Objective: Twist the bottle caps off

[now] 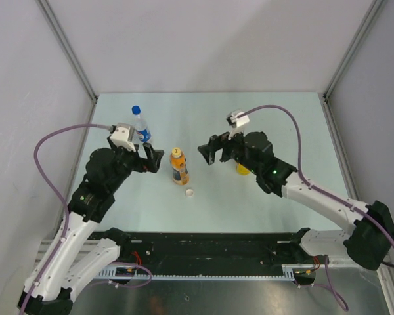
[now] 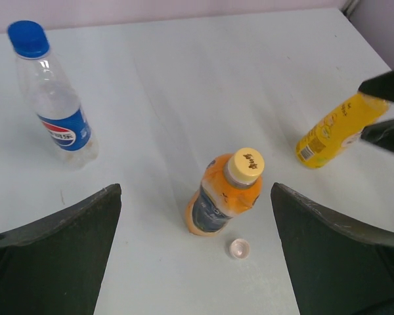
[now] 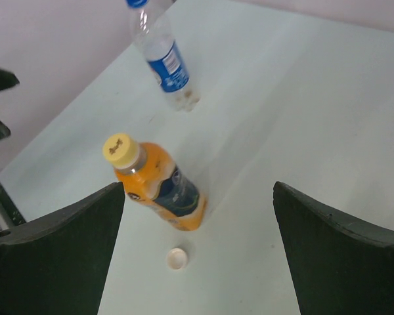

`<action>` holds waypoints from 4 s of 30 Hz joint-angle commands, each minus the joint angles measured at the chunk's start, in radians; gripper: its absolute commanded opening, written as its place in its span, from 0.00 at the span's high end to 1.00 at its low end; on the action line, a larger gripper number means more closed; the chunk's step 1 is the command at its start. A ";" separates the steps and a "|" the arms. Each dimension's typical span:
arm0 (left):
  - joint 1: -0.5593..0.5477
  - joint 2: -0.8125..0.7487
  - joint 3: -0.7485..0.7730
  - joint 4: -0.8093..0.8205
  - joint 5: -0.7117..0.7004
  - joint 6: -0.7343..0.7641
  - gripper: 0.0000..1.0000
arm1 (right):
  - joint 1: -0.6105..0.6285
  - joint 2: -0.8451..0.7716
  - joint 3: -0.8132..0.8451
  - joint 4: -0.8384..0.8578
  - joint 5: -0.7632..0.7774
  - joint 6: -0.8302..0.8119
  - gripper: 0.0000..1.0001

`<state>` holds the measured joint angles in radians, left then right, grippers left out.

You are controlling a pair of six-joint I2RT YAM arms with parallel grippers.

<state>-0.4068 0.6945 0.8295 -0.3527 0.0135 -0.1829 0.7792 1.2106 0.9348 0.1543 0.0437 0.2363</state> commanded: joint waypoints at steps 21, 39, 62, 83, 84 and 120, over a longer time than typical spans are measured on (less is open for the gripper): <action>0.018 -0.034 -0.015 0.012 -0.074 0.005 0.01 | 0.185 0.400 0.311 0.091 -0.051 -0.016 0.11; 0.029 -0.035 -0.016 0.011 -0.061 0.002 0.00 | 0.204 0.446 0.335 0.053 0.094 -0.014 0.89; 0.031 0.051 0.001 0.032 0.187 0.023 0.01 | -0.263 0.149 0.333 -0.069 -0.468 0.243 1.00; -0.124 0.291 0.157 0.193 0.738 0.063 0.01 | -0.522 -0.069 0.299 -0.234 -0.845 0.398 1.00; -0.142 0.302 0.163 0.194 0.721 0.065 0.01 | -0.521 -0.072 0.296 -0.229 -0.847 0.407 1.00; -0.314 0.521 0.144 0.305 0.605 0.069 0.43 | -0.440 -0.098 0.244 -0.132 -0.826 0.493 1.00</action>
<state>-0.7132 1.2106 0.9783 -0.0902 0.6121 -0.1230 0.3309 1.1442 1.1774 -0.0093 -0.7815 0.7189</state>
